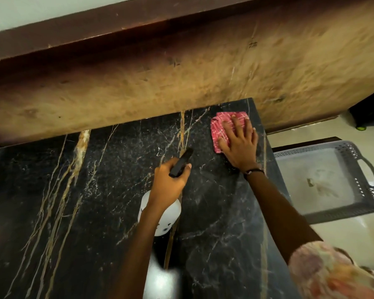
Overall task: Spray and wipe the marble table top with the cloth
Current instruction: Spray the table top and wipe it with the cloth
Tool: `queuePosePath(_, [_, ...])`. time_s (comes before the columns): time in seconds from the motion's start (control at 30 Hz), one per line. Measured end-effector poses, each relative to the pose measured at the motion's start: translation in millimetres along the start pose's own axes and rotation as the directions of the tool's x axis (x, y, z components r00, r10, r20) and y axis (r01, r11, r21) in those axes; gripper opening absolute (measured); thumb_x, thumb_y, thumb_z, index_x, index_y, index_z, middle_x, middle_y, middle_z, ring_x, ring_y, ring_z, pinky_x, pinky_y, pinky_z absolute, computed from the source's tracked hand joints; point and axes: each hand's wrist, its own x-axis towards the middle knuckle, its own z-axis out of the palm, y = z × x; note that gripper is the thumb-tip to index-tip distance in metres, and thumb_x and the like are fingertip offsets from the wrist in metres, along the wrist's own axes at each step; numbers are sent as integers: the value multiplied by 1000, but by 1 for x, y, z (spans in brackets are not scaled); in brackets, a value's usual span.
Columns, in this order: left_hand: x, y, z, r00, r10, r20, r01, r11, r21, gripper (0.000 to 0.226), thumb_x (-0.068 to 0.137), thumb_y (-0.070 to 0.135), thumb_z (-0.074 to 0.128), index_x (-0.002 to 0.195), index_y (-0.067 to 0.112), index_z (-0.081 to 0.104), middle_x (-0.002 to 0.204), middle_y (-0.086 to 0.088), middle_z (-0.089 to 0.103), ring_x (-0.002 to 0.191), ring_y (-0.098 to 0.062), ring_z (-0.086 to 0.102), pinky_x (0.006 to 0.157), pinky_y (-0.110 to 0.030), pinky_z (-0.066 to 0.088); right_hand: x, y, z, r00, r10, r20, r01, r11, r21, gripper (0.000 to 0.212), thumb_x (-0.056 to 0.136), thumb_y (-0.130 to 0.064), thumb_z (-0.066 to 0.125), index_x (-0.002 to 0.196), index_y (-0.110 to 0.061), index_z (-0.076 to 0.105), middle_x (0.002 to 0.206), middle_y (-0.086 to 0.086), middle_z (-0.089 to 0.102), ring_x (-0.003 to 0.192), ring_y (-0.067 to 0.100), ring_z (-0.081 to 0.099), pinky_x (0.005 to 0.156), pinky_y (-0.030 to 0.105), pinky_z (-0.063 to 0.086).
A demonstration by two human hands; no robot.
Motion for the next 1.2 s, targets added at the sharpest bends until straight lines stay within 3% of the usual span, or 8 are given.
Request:
queuePosePath(0.13, [-9, 1, 10, 999, 35, -8, -34, 999, 23, 17, 88, 18, 63, 81, 2, 65, 68, -33, 58, 57, -36, 49, 54, -38, 43, -30, -13, 11, 981, -190, -27, 189, 981, -38, 60, 90, -54, 33, 143, -26, 40, 153, 8, 34, 142, 40, 21, 110, 59, 24])
queuePosePath(0.27, [-14, -2, 18, 1000, 25, 13, -25, 999, 22, 25, 88, 19, 64, 81, -6, 63, 64, -33, 56, 52, -37, 48, 53, -45, 44, -94, 26, 8, 954, -300, -16, 299, 953, -46, 59, 93, -56, 33, 147, -32, 32, 156, 3, 26, 146, 32, 11, 117, 51, 15])
queuePosePath(0.37, [-18, -2, 22, 999, 22, 46, -23, 999, 24, 24, 89, 20, 62, 81, -2, 63, 59, -29, 51, 47, -26, 42, 47, -39, 38, -106, 69, -6, 981, -193, -19, 192, 981, -33, 63, 92, -61, 25, 149, -32, 23, 158, 4, 21, 146, 33, 10, 115, 52, 18])
queuePosePath(0.57, [-29, 1, 28, 997, -1, 71, 0, 1000, 17, 27, 90, 21, 61, 85, -5, 61, 56, -17, 47, 46, -21, 41, 45, -31, 36, -36, 60, -15, 995, 104, -6, -104, 994, 34, 65, 88, -58, 29, 145, -28, 37, 152, 12, 34, 139, 45, 25, 106, 60, 27])
queuePosePath(0.7, [-37, 0, 34, 998, 8, 66, -10, 1000, 20, 24, 89, 21, 62, 84, -3, 63, 55, -22, 45, 47, -24, 40, 47, -37, 36, -42, 43, -3, 1000, -23, -18, 23, 1000, -14, 64, 89, -57, 31, 146, -28, 34, 154, 11, 29, 141, 45, 19, 107, 63, 20])
queuePosePath(0.83, [-47, -1, 36, 999, -17, 44, 17, 1000, -7, 25, 88, 20, 64, 85, -5, 63, 60, -31, 51, 46, -23, 40, 46, -36, 35, -116, 63, -5, 977, -213, 28, 213, 977, -16, 64, 92, -62, 26, 149, -34, 22, 159, 4, 17, 147, 33, 6, 115, 54, 12])
queuePosePath(1.0, [-59, -9, 29, 997, -65, 51, 67, 997, -36, 30, 88, 21, 63, 86, -9, 62, 61, -28, 49, 46, -22, 38, 46, -34, 34, -150, 102, -19, 999, -33, 15, 33, 999, 38, 65, 91, -66, 21, 147, -33, 26, 157, 4, 24, 144, 33, 14, 112, 51, 14])
queuePosePath(1.2, [-78, -16, 20, 997, -66, 37, 66, 998, -12, 19, 89, 22, 62, 84, 3, 65, 69, -33, 57, 43, -15, 38, 43, -23, 34, -89, 55, -16, 993, 104, 59, -107, 994, 40, 65, 87, -58, 28, 145, -29, 36, 154, 11, 30, 140, 47, 20, 107, 64, 20])
